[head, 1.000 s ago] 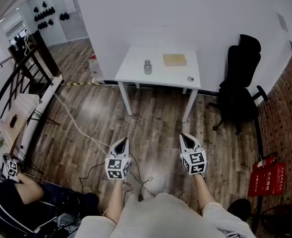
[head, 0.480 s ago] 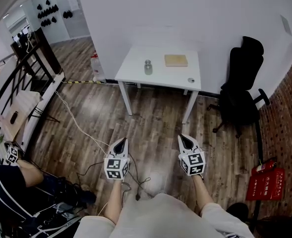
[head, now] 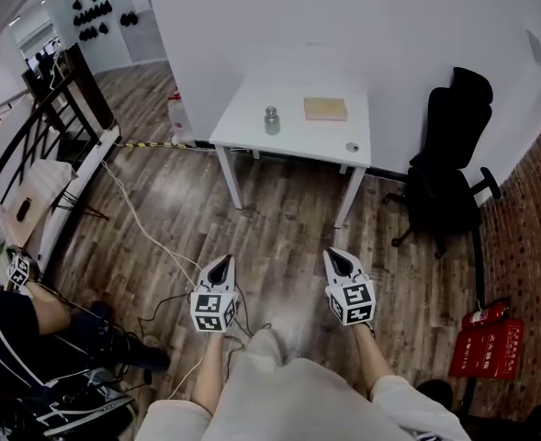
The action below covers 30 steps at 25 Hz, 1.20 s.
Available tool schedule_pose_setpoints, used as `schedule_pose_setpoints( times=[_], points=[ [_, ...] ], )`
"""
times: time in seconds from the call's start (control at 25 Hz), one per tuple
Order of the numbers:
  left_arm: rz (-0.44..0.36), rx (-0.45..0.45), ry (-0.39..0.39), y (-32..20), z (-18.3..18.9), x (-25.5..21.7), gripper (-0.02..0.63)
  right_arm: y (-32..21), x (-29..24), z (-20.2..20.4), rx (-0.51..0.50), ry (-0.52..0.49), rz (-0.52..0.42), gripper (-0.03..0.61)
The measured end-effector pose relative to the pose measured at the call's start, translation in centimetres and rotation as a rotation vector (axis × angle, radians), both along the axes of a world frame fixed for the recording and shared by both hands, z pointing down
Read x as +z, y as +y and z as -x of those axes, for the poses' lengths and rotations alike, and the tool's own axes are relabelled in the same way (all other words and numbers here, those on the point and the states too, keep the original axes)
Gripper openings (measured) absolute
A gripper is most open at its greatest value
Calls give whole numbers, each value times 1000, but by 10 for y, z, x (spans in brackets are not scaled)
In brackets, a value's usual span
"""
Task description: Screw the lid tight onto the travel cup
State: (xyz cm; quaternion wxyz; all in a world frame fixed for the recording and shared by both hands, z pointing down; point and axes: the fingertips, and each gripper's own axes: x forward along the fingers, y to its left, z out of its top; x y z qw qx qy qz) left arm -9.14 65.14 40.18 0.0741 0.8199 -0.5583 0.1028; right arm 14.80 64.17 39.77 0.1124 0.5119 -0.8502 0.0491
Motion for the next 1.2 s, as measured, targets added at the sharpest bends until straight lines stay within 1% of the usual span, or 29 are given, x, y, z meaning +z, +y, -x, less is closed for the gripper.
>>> schedule_pose_setpoints(
  times=[0.4,0.6,0.92,1.2],
  points=[
    [-7,3,-8,-40,-8,-1,8,-36,3,-3,-14,-6,0,-2],
    [2,11,-2,-74,-9,6,8,-66,10,-2,-11,1,12,-2],
    [19,48,11,-147,-7,31,8,-135,27,3,16,8,20,-2],
    [59,75,25,-247,31,32,8,-233,20,41,31,37,54,-2]
  ],
)
